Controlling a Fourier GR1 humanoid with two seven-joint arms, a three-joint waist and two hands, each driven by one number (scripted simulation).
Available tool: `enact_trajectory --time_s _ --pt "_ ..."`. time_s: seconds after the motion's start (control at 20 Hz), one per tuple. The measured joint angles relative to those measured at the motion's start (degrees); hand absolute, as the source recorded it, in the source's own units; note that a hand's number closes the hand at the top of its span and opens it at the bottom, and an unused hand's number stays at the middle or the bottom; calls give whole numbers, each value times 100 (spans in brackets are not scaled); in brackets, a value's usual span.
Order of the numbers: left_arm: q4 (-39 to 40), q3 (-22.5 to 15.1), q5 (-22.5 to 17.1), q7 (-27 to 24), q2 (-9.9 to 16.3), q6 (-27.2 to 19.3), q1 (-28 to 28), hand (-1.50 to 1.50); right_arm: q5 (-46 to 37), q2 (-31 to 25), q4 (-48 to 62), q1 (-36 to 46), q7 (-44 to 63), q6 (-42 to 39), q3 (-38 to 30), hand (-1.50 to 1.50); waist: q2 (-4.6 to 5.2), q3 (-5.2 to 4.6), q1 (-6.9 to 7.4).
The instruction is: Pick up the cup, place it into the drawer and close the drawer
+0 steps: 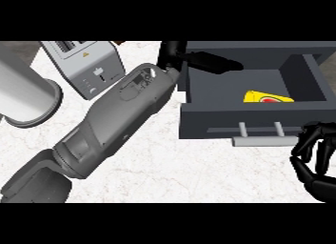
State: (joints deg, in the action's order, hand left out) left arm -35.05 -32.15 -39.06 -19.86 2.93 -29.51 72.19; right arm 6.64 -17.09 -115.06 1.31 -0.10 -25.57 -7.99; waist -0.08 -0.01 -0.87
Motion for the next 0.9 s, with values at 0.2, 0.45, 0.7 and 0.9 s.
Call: enact_trajectory --time_s 0.2,0.45,0.7,0.9 --pt "-419 165 14 164 334 89 -278 -150 -617 -65 -138 -24 68 98 162 150 -14 -1 90" --pt "-1276 272 52 371 846 186 -921 -150 -1461 53 32 110 208 398 496 150 -26 -2 196" --pt "-2109 487 -2 545 1423 369 -1644 -150 -2466 228 599 289 -154 831 931 150 -18 -1 240" --pt "-2647 663 -46 663 1819 557 -2120 -150 -3278 208 1056 587 -284 1066 1322 150 -11 0 254"
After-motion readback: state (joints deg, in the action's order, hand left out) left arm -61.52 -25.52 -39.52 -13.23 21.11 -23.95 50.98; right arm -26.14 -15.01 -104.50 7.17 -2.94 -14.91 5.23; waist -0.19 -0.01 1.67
